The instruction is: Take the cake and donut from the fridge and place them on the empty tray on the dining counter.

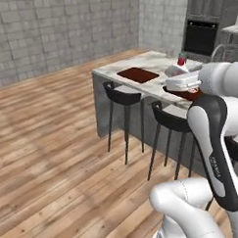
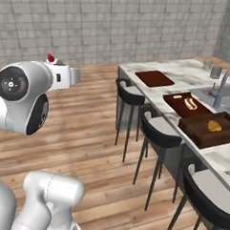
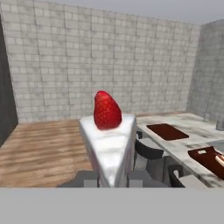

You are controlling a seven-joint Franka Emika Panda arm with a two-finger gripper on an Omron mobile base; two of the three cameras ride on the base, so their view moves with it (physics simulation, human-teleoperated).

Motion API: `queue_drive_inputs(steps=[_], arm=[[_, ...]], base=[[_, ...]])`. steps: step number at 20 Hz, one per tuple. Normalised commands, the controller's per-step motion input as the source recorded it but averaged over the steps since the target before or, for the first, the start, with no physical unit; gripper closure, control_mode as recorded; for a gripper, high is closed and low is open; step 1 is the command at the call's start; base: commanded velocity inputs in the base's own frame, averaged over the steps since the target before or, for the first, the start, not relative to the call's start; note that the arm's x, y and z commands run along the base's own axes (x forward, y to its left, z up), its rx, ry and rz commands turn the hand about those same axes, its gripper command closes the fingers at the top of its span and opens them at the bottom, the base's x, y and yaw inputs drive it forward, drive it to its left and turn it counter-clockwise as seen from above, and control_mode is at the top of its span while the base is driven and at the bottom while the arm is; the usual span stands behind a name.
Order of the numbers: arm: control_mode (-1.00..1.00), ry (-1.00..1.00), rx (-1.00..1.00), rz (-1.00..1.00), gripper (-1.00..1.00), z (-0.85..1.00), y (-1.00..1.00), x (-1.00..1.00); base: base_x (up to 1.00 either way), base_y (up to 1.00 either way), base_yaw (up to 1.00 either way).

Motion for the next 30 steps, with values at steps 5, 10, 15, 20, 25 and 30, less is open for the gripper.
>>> queue_drive_inputs(steps=[5, 10, 15, 20, 25, 30], arm=[[1.00, 0.00, 0.00, 0.00, 1.00, 0.00, 0.00, 0.00], [1.00, 0.00, 0.00, 0.00, 1.00, 0.00, 0.00, 0.00], [1.00, 0.00, 0.00, 0.00, 1.00, 0.00, 0.00, 0.00], [1.00, 0.00, 0.00, 0.00, 1.00, 0.00, 0.00, 0.00], [1.00, 0.00, 0.00, 0.00, 1.00, 0.00, 0.00, 0.00], [1.00, 0.00, 0.00, 0.00, 1.00, 0.00, 0.00, 0.00]], base=[[0.98, 0.78, -0.51], [0.78, 0.89, -0.49], [0.50, 1.00, -0.43], [0.47, 1.00, -0.44], [0.49, 1.00, -0.46], [0.70, 0.88, -0.45]])
